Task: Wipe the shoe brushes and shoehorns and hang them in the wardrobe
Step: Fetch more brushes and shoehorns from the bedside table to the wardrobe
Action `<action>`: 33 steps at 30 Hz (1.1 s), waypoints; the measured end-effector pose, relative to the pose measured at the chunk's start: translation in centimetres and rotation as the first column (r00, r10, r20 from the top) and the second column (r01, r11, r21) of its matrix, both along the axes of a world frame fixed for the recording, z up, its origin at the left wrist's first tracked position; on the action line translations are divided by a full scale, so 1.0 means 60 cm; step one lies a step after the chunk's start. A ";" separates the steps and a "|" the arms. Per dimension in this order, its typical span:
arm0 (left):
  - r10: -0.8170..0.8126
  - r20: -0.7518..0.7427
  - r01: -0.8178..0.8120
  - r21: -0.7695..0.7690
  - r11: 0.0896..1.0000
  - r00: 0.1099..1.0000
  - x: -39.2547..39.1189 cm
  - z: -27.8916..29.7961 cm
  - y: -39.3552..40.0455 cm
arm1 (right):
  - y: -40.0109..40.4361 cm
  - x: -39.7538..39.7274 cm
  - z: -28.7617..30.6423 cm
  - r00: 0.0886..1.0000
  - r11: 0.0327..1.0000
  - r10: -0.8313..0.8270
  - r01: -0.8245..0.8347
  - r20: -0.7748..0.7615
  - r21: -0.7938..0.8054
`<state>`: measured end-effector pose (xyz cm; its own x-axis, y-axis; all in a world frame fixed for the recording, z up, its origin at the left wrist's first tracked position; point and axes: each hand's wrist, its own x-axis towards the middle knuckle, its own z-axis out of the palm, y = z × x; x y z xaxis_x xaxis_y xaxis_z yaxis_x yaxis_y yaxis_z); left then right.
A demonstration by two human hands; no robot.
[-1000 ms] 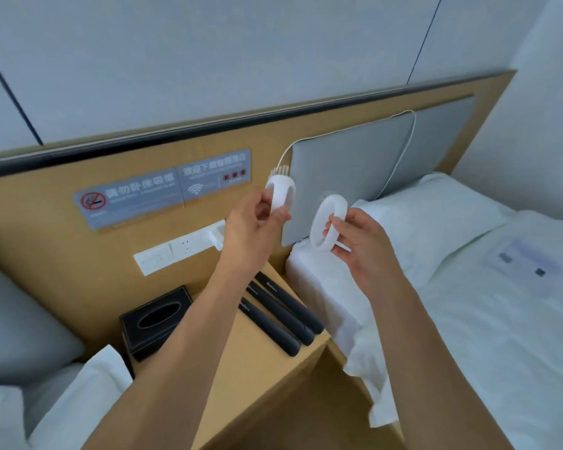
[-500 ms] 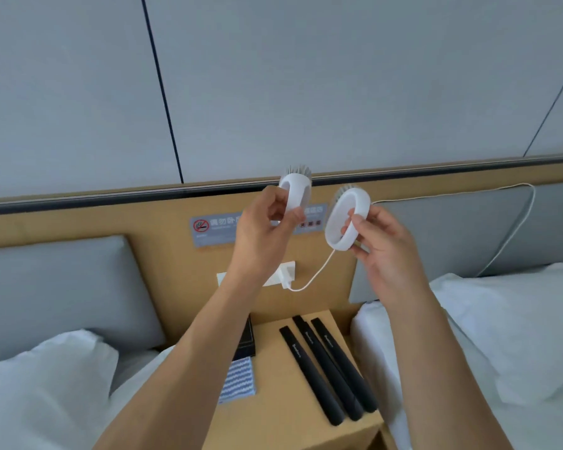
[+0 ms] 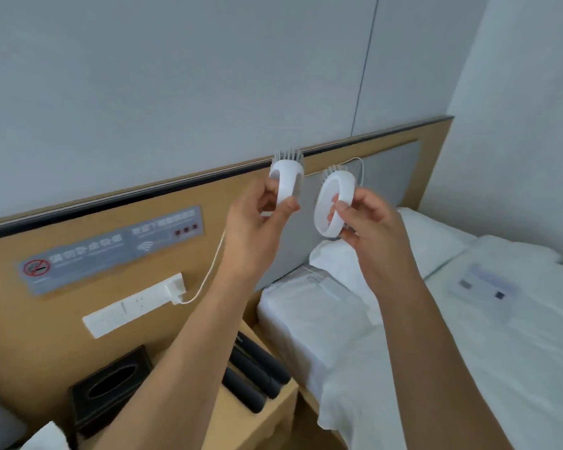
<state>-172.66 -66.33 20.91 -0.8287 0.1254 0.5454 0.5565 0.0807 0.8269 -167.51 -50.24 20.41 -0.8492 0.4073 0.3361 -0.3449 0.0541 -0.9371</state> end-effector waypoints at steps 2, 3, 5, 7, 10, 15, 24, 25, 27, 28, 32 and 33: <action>-0.077 -0.004 0.077 0.001 0.997 0.997 0.016 0.001 0.027 | 0.015 0.042 0.002 0.994 0.994 -0.112 0.112 -0.001 0.014; -0.113 -0.012 0.113 0.002 0.994 0.994 0.027 0.001 0.038 | 0.021 0.063 0.003 0.987 0.986 -0.164 0.164 -0.002 0.021; -0.204 -0.017 0.204 0.009 0.979 0.979 0.047 0.000 0.060 | 0.030 0.108 0.005 0.969 0.969 -0.247 0.247 -0.004 0.018; -0.300 -0.014 0.300 0.004 0.954 0.954 0.068 -0.003 0.083 | 0.039 0.157 0.006 0.946 0.946 -0.323 0.323 -0.014 0.011; -0.408 -0.019 0.408 0.005 0.913 0.913 0.109 -0.003 0.127 | 0.056 0.237 0.008 0.903 0.904 -0.427 0.427 -0.034 -0.017; -0.602 -0.055 0.602 -0.010 0.798 0.797 0.222 0.011 0.215 | 0.085 0.379 0.020 0.812 0.817 -0.576 0.577 -0.090 -0.024; -0.816 -0.137 0.824 -0.004 0.567 0.561 0.484 0.055 0.373 | 0.161 0.658 0.061 0.609 0.619 -0.769 0.786 -0.193 0.015; -0.833 -0.143 0.841 -0.003 0.541 0.535 0.519 0.059 0.393 | 0.171 0.694 0.065 0.583 0.591 -0.786 0.806 -0.204 0.029; -0.864 -0.151 0.875 0.005 0.485 0.480 0.592 0.065 0.430 | 0.188 0.770 0.072 0.527 0.528 -0.821 0.847 -0.220 0.057; -0.881 -0.156 0.892 0.006 0.452 0.447 0.629 0.066 0.448 | 0.196 0.809 0.074 0.496 0.495 -0.837 0.866 -0.232 0.065; -0.932 -0.174 0.947 0.012 0.320 0.317 0.781 0.065 0.503 | 0.216 0.960 0.079 0.381 0.373 -0.885 0.924 -0.266 0.084; -0.942 -0.169 0.956 0.016 0.292 0.290 0.817 0.065 0.514 | 0.219 0.997 0.078 0.359 0.346 -0.894 0.933 -0.267 0.094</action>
<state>-123.61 -35.46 24.78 -0.1020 0.7263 0.6798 0.2668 -0.6384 0.7220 -107.71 -37.11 25.10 0.0780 0.8055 0.5874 -0.0808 0.5924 -0.8016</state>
